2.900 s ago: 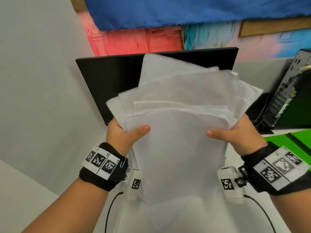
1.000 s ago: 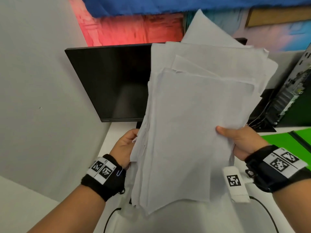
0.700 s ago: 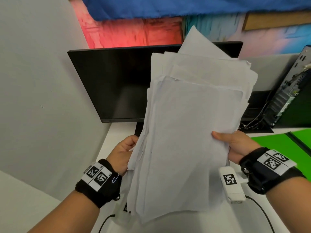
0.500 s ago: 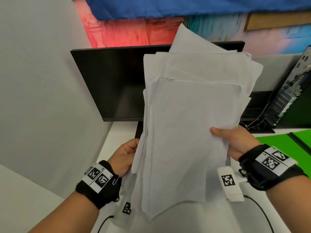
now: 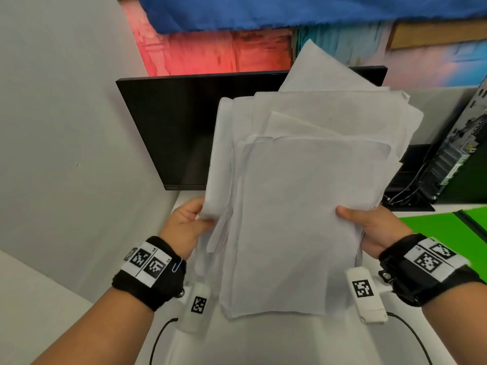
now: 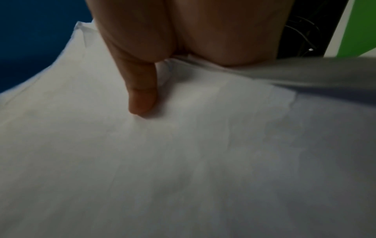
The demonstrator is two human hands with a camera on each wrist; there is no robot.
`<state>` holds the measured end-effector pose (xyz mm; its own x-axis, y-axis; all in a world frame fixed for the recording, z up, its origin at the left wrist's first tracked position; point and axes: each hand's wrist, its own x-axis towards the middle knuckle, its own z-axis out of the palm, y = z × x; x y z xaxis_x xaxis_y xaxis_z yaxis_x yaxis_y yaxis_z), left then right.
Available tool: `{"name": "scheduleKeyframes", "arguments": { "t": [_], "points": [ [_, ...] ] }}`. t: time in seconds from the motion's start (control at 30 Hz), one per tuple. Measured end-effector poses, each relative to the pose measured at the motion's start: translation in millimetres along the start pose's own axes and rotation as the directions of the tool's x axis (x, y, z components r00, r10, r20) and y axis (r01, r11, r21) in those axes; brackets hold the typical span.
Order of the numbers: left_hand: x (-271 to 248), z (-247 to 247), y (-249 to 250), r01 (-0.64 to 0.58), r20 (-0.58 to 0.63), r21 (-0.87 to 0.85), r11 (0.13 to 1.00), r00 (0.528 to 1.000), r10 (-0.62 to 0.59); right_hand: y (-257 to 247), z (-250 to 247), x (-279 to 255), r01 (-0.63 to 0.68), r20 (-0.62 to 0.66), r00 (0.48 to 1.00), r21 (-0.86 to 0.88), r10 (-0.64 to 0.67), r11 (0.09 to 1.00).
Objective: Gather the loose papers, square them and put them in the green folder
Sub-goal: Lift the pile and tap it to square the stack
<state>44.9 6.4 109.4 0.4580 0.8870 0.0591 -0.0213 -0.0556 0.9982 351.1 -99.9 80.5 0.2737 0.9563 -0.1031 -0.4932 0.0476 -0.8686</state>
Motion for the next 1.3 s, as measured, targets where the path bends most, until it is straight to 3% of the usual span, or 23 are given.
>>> {"name": "scheduleKeyframes", "arguments": {
  "t": [0.1,0.2,0.37,0.43,0.47,0.53,0.57,0.63,0.7,0.8,1.0,1.1,1.2,1.3],
  "points": [
    [-7,11,0,0.130,0.094,0.008,0.991,0.987,-0.130,0,7,2,-0.005,0.007,1.000,-0.020,0.005,1.000],
    [-10,22,0,0.211,0.147,-0.112,0.971,0.970,-0.194,2,10,3,-0.048,0.047,0.998,-0.017,0.049,0.999],
    [-21,31,9,0.319,0.206,-0.149,0.936,0.936,-0.286,3,13,3,-0.097,0.118,0.988,-0.023,0.099,0.995],
    [-21,28,7,0.333,0.190,-0.235,0.913,0.937,-0.293,2,16,3,-0.079,0.104,0.991,-0.031,0.081,0.996],
    [-24,25,7,0.322,0.286,-0.240,0.916,0.925,-0.251,1,18,3,-0.067,0.091,0.993,-0.033,0.069,0.997],
    [-21,22,2,0.267,0.355,-0.296,0.917,0.922,-0.153,0,23,2,-0.041,0.045,0.998,-0.058,0.043,0.997],
    [-22,23,8,0.219,0.294,-0.295,0.930,0.947,-0.130,0,24,2,-0.027,0.017,0.999,-0.078,0.029,0.997],
    [-21,26,7,0.148,0.179,-0.112,0.983,0.976,-0.126,1,29,2,0.000,-0.048,0.999,-0.104,-0.005,0.995],
    [-24,36,9,0.022,0.079,0.085,0.996,0.996,-0.029,1,35,0,0.021,-0.102,0.994,-0.151,-0.037,0.988],
    [-23,36,5,0.028,-0.116,0.137,0.990,0.993,-0.012,2,40,-2,0.054,-0.065,0.996,-0.183,-0.067,0.982],
    [-26,11,2,-0.123,-0.019,0.132,0.984,0.992,0.126,-7,42,-7,0.171,0.138,0.980,-0.194,-0.145,0.966],
    [-22,3,2,-0.101,0.015,0.036,0.994,0.995,0.101,-8,45,-7,0.152,0.231,0.966,-0.150,-0.115,0.977],
    [-17,8,5,-0.064,0.060,0.040,0.997,0.996,0.061,-2,49,-3,0.125,0.187,0.978,-0.165,-0.093,0.978],
    [-13,24,11,-0.062,-0.028,0.144,0.988,0.997,0.067,2,62,-4,0.159,-0.009,0.986,-0.251,-0.166,0.955]
  ]
}}
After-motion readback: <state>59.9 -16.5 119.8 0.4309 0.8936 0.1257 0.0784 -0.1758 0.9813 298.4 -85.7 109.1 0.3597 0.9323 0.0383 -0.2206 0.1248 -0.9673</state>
